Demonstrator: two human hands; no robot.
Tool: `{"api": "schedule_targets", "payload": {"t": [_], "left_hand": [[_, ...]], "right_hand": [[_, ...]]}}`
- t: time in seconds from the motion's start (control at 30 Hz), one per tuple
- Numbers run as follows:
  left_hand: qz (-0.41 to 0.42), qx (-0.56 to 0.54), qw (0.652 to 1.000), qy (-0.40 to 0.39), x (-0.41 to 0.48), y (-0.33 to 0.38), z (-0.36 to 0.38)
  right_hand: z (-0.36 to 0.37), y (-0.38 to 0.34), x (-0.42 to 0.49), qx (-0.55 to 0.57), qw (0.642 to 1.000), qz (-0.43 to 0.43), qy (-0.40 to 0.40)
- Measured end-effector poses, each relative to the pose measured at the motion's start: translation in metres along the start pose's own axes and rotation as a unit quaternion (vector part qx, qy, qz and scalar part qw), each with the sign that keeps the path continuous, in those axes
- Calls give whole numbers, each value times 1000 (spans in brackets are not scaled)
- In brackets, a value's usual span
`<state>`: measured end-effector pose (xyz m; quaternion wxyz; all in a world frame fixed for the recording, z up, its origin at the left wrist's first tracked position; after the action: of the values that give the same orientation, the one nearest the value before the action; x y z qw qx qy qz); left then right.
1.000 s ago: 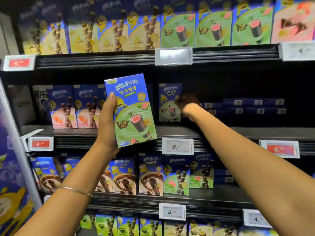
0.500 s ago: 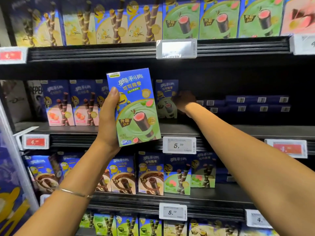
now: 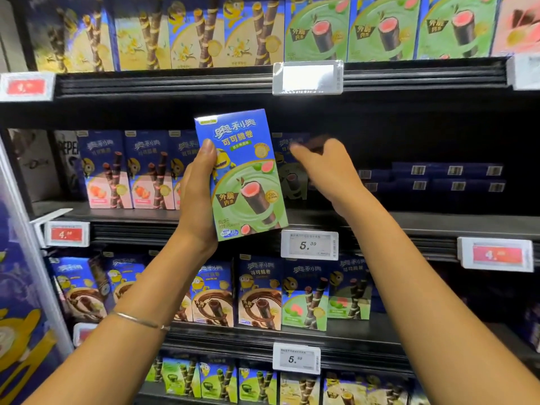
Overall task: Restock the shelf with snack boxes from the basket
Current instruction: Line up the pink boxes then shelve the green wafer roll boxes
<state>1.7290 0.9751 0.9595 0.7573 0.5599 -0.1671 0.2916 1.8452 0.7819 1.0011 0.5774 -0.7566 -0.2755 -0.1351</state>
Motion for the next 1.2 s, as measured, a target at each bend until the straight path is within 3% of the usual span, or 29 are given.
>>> {"api": "schedule_targets", "payload": {"t": [0.07, 0.1, 0.2, 0.3, 0.4, 0.6, 0.87, 1.0, 1.1, 1.2], "left_hand": [[3, 6, 1000, -5, 1, 0, 2], [4, 7, 1000, -5, 1, 0, 3], [9, 8, 1000, -7, 2, 1, 7], [4, 19, 1000, -14, 3, 0, 16], [-11, 27, 1000, -10, 5, -6, 20], [-19, 107, 992, 65, 7, -7, 0], [-7, 99, 986, 130, 7, -1, -33], [-7, 95, 986, 135, 6, 1, -33], [-11, 93, 986, 137, 6, -1, -29], [-16, 94, 986, 134, 5, -5, -24]], "right_hand": [[-5, -3, -7, -38, 999, 24, -1], [-4, -2, -9, 0, 999, 42, -25], [21, -16, -26, 136, 975, 59, -169], [39, -36, -41, 75, 972, 10, -222], [36, -45, -45, 53, 980, -20, -191], [13, -38, -43, 78, 981, 4, -177], [-71, 3, -24, 27, 997, 67, -25], [-95, 31, -9, -81, 989, 104, 67], [-92, 51, 1, -183, 971, 132, 79], [-85, 57, 9, -215, 965, 138, 68]]}}
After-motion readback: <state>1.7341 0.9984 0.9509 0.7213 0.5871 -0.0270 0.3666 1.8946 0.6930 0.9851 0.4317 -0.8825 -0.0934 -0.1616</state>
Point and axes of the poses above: each hand's wrist, its own x-axis towards the middle knuckle, its own z-axis out of the palm, y = z × x, the point moved 10 cm from there along x, towards the middle knuckle, and after that the axes turned 8 degrees about -y, right-handed, at the moved point
